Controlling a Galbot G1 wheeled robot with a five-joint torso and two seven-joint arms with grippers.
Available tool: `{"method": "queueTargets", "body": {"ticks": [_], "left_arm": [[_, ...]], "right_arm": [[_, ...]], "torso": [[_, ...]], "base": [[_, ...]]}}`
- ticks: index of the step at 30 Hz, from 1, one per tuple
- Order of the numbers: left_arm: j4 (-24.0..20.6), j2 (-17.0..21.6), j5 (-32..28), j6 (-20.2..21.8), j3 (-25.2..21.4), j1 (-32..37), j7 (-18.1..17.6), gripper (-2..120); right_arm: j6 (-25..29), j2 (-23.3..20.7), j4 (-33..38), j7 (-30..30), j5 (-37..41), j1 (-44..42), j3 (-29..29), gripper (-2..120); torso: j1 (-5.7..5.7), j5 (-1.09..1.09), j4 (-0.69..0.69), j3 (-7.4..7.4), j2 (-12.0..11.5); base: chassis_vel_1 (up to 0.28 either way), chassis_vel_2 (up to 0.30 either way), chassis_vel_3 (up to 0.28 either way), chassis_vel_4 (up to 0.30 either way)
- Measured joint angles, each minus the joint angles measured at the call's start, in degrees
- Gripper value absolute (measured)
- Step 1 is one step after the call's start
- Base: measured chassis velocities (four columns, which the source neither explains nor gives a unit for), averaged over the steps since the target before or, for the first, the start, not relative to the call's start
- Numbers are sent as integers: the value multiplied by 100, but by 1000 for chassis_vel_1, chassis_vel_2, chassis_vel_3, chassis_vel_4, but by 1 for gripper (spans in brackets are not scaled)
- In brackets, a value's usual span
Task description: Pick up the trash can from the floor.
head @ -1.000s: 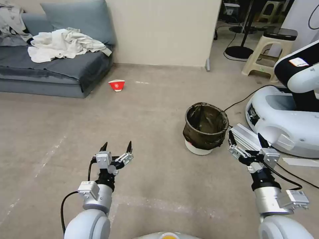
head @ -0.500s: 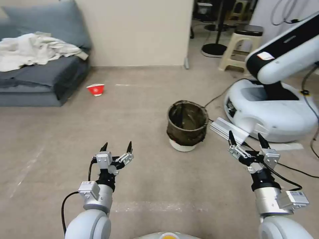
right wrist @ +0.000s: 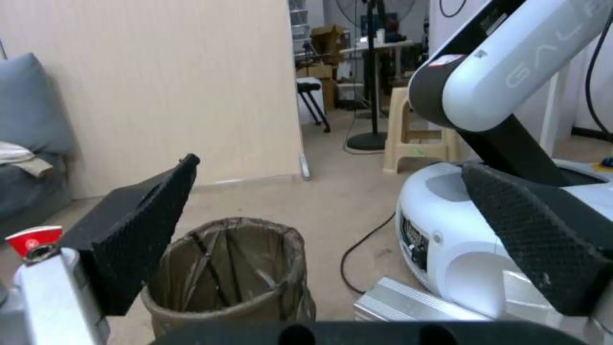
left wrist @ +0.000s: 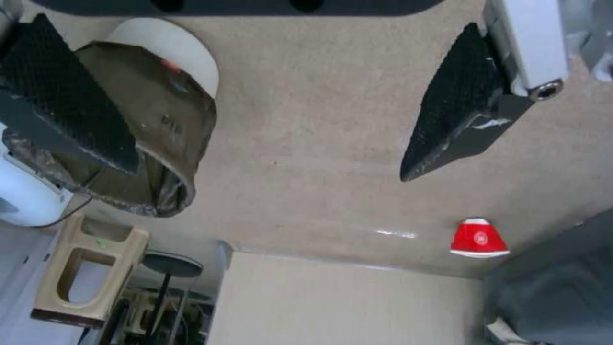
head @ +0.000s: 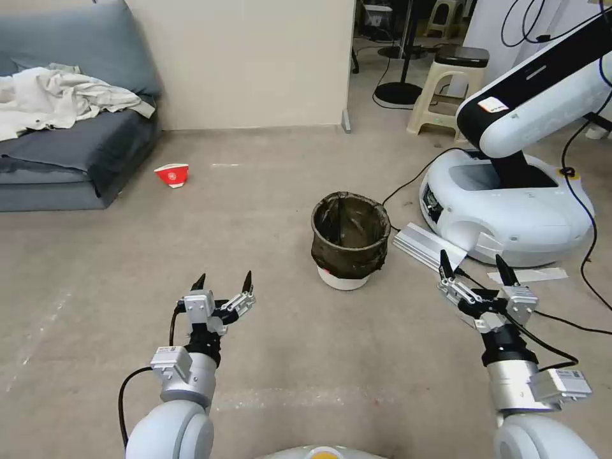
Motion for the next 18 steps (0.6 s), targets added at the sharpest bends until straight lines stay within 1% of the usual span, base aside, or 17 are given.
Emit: {"method": "queueTargets", "body": {"ticks": [9, 14, 18], "left_arm": [[-7, 21, -11, 4, 3, 4, -1, 100], [-14, 15, -13, -5, 13, 12, 1, 100], [-19, 14, -14, -37, 19, 23, 5, 100]], "right_arm": [[-2, 16, 31, -12, 7, -32, 0, 100], [-1, 21, 55, -11, 11, -55, -3, 100], [-1, 23, 77, -9, 14, -69, -4, 100]], "torso": [[-1, 0, 0, 0, 0], [-1, 0, 0, 0, 0], [0, 0, 0, 0, 0]], "base": [[0, 0, 0, 0], [-55, 34, 54, -56], [-106, 115, 119, -114]]}}
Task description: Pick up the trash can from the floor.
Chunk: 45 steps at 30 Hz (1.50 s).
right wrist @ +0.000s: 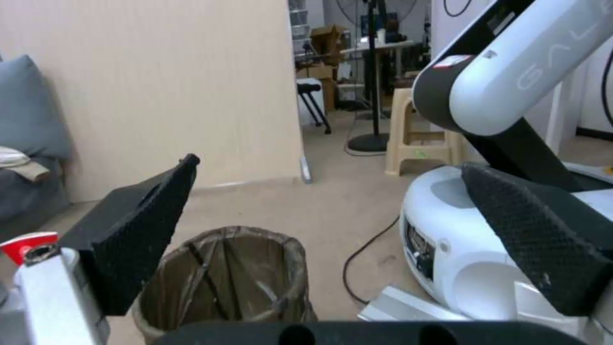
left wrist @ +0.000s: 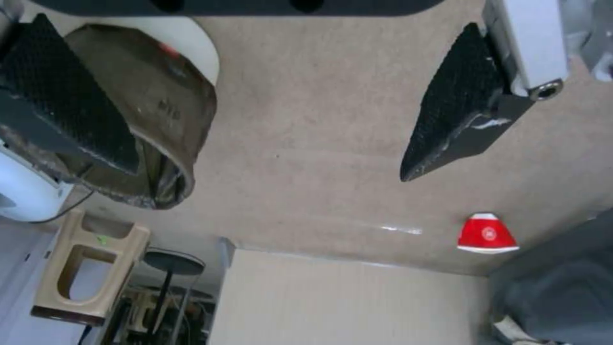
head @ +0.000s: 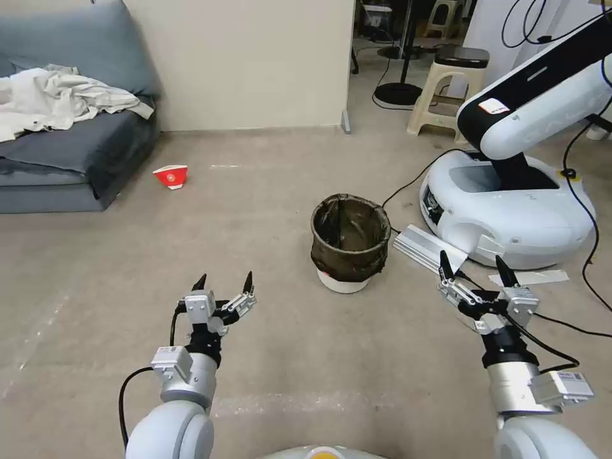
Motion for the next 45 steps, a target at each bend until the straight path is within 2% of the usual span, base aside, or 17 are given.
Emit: {"method": "queueTargets", "body": {"ticks": [38, 45], "left_arm": [[-1, 26, -3, -37, 36, 0, 17, 100], [82, 147, -142, -36, 50, -95, 21, 100]], "right_arm": [[-50, -15, 82, 49, 16, -43, 14, 100], [135, 15, -20, -1, -152, -9, 41, 100]], "torso": [[0, -1, 0, 0, 0], [1, -1, 1, 1, 0]], "base": [[-102, 95, 101, -97], [-87, 87, 89, -87]]}}
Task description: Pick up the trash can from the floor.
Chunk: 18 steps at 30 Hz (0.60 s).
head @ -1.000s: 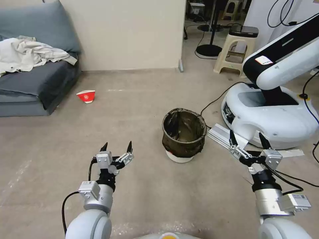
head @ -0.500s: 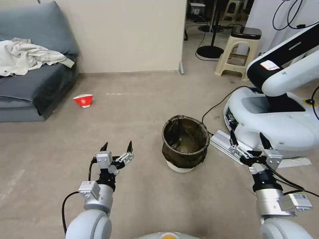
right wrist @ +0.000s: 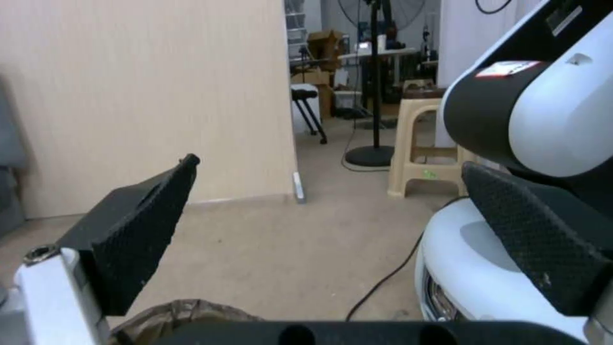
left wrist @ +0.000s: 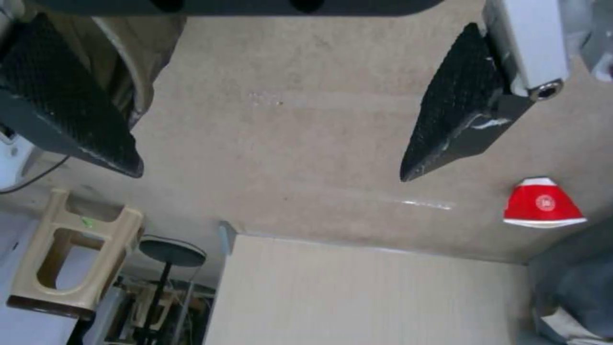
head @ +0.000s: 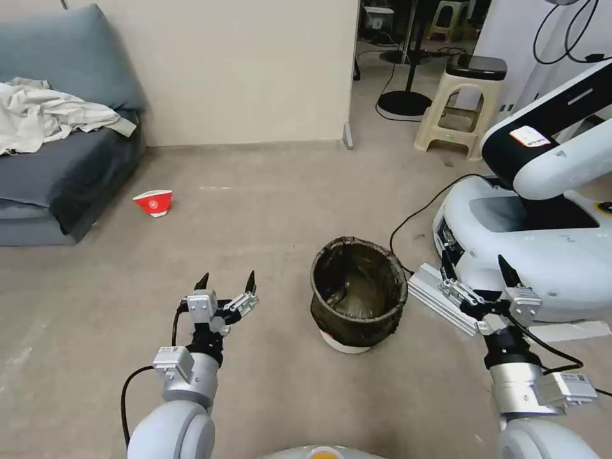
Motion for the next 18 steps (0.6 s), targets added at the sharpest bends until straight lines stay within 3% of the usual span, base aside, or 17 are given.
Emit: {"method": "queueTargets", "body": {"ticks": [11, 13, 18], "left_arm": [[135, 471, -632, 244, 173, -381, 67, 100], [45, 722, -1257, 641, 259, -591, 1, 100], [3, 1096, -1876, 1083, 361, -881, -100, 100]], "right_arm": [[32, 66, 30, -3, -75, -98, -32, 100], [26, 76, 53, -2, -84, -111, -24, 100], [14, 113, 53, 6, -102, -99, -23, 100]], "torso": [[0, 1, -1, 0, 0], [0, 0, -2, 0, 0], [0, 1, -1, 0, 0]], "base": [[-6, 5, 2, -4], [0, 0, 0, 0], [0, 0, 0, 0]]}}
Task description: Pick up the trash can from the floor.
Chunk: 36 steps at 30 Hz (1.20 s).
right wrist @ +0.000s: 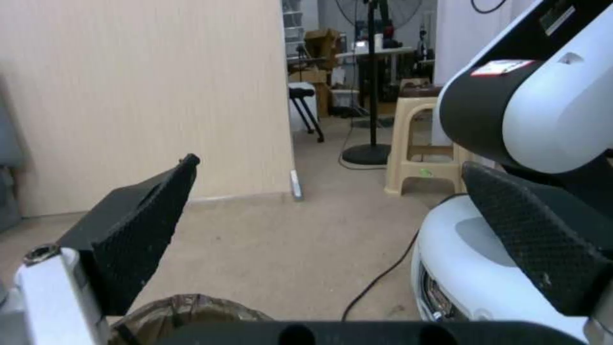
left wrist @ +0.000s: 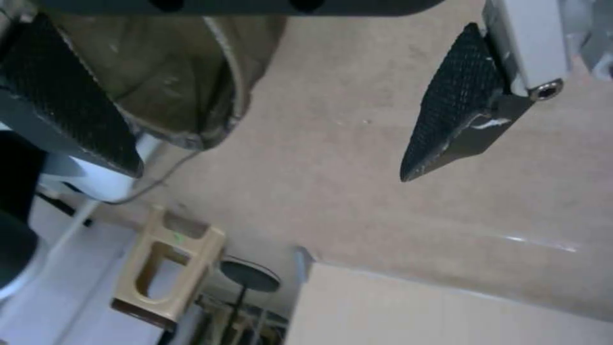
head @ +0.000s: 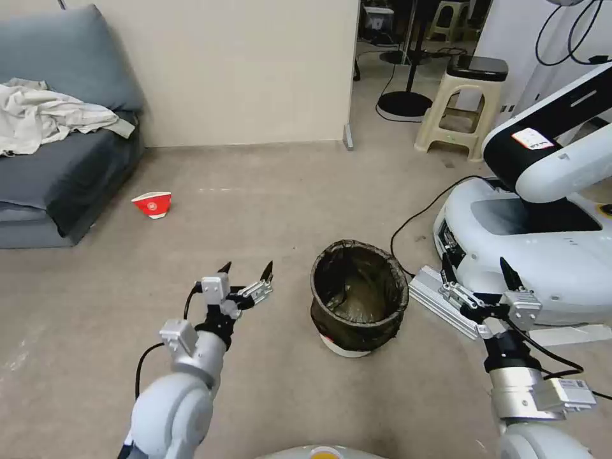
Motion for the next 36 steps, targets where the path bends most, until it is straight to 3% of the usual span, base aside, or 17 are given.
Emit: {"method": "queueTargets", "body": {"ticks": [8, 14, 17, 26, 32, 36], "left_arm": [[-3, 535, -898, 605, 238, -297, -98, 100], [161, 748, -1149, 843, 574, -608, -230, 100], [389, 770, -1186, 1053, 906, -889, -334, 100], [658, 722, -1240, 1317, 1264, -1288, -611, 100], [880, 626, -1316, 1585, 1534, -1717, -1221, 100], [964, 614, -1324, 1628, 1624, -1838, -1416, 100]], "right_arm": [[-98, 38, -36, 24, -39, 74, 9, 100], [-154, 89, -79, 27, -90, 117, -6, 100], [-160, 119, -92, 44, -101, 106, 29, 100], [-166, 139, -90, 73, -111, 62, 105, 100], [-169, 147, -84, 86, -115, 47, 119, 100], [-172, 146, -75, 87, -115, 43, 121, 100]], "torso": [[0, 0, 0, 0, 0], [0, 0, 0, 0, 0], [0, 0, -1, 0, 0], [0, 1, 0, 0, 0], [0, 1, 0, 0, 0], [0, 1, 0, 0, 0]], "base": [[0, 0, 0, 0], [0, 0, 0, 0], [0, 0, 0, 0], [0, 0, 0, 0], [0, 0, 0, 0], [0, 0, 0, 0]]}}
